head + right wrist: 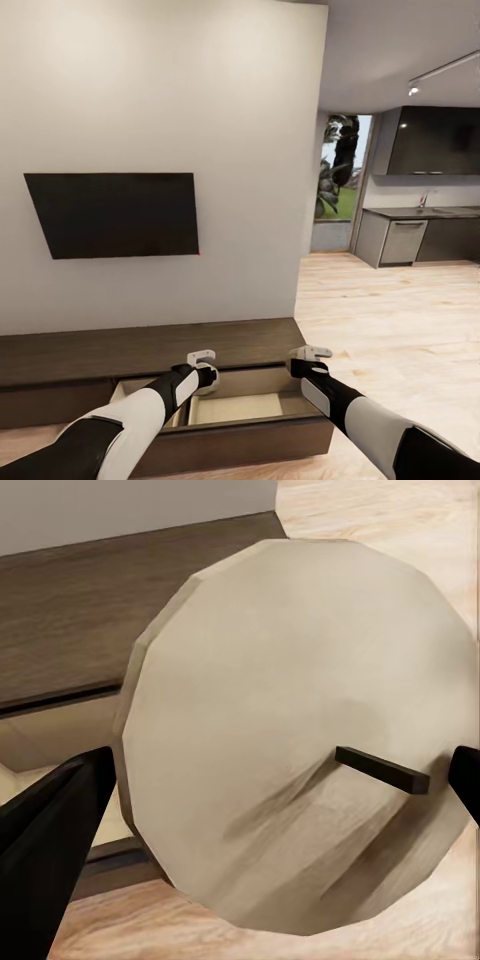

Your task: Place each of the two pumpkins and all three candles from the living room inside a cabinet in the living room (use any cabinet), then make sure every cabinet is closed, and position the cauldron so it is next to a table in the living room.

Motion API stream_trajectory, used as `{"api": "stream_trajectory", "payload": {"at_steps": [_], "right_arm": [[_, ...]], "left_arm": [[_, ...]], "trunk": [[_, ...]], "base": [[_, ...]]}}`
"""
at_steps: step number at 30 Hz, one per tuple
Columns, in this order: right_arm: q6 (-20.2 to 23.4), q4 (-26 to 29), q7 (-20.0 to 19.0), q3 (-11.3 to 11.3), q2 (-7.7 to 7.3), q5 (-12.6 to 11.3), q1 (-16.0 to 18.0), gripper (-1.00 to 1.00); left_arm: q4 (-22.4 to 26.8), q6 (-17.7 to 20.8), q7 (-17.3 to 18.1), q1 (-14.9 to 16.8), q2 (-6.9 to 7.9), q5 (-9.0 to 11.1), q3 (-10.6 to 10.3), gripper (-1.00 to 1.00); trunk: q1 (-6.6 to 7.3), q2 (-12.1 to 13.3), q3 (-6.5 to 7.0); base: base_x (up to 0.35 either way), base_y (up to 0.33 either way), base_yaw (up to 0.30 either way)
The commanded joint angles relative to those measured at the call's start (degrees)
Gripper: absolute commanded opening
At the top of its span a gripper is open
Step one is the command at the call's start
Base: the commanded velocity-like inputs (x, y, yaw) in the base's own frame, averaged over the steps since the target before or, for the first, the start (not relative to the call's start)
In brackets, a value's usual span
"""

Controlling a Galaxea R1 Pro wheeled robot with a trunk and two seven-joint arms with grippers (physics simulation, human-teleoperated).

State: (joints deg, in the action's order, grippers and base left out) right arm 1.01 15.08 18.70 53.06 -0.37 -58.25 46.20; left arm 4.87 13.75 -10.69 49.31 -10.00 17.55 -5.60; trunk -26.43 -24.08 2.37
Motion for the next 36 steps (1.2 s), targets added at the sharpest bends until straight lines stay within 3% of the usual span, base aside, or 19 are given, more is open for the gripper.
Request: {"api": "stream_trajectory", "payload": {"at_steps": [1, 6, 7, 11, 16, 26, 36], "right_arm": [[0.1, 0.1, 0.4, 0.4, -0.03, -0.1, 0.0, -1.0], [0.2, 0.1, 0.3, 0.5, 0.72, -0.1, 0.0, -1.0], [0.4, 0.0, 0.0, 0.5, 2.06, -0.1, 0.0, -1.0], [1.3, 0.0, 0.1, 0.6, 2.84, -0.1, -0.1, -1.0], [6.5, 0.2, 0.2, 0.6, 3.95, 0.0, -0.1, -1.0], [7.9, 0.2, 0.3, 0.6, 4.22, 0.1, -0.1, -1.0], [8.9, 0.1, 0.4, 0.7, 4.23, 0.1, -0.1, -1.0]], "left_arm": [[0.1, 0.3, -0.4, 0.0, 0.0, 0.5, -0.6, -1.0], [0.1, 0.3, -0.3, 0.0, 0.0, 0.5, -0.6, -1.0], [0.1, 0.3, -0.3, 0.0, 0.0, 0.5, -0.6, -1.0], [0.1, 0.3, -0.2, 0.0, 0.0, 0.5, -0.6, -1.0], [-0.4, 0.3, -0.2, 0.0, 0.0, 0.6, -0.6, -1.0], [-0.5, 0.3, -0.3, 0.0, 0.0, 0.6, -0.5, -1.0], [-0.5, 0.3, -0.4, 0.0, 0.0, 0.6, -0.5, -1.0]], "trunk": [[-0.02, -0.1, -0.02], [-0.02, -0.1, -0.02], [-0.02, -0.1, -0.02], [-0.02, -0.1, -0.02], [-0.02, -0.1, -0.02], [-0.02, -0.1, -0.02], [-0.02, -0.1, -0.02]], "base": [[0.0, -0.214, -0.004], [0.0, -0.185, 0.0], [0.0, -0.018, 0.0], [0.035, -0.054, 0.0], [0.045, -0.125, 0.0], [0.046, -0.218, 0.0], [0.285, -0.069, 0.0]]}}
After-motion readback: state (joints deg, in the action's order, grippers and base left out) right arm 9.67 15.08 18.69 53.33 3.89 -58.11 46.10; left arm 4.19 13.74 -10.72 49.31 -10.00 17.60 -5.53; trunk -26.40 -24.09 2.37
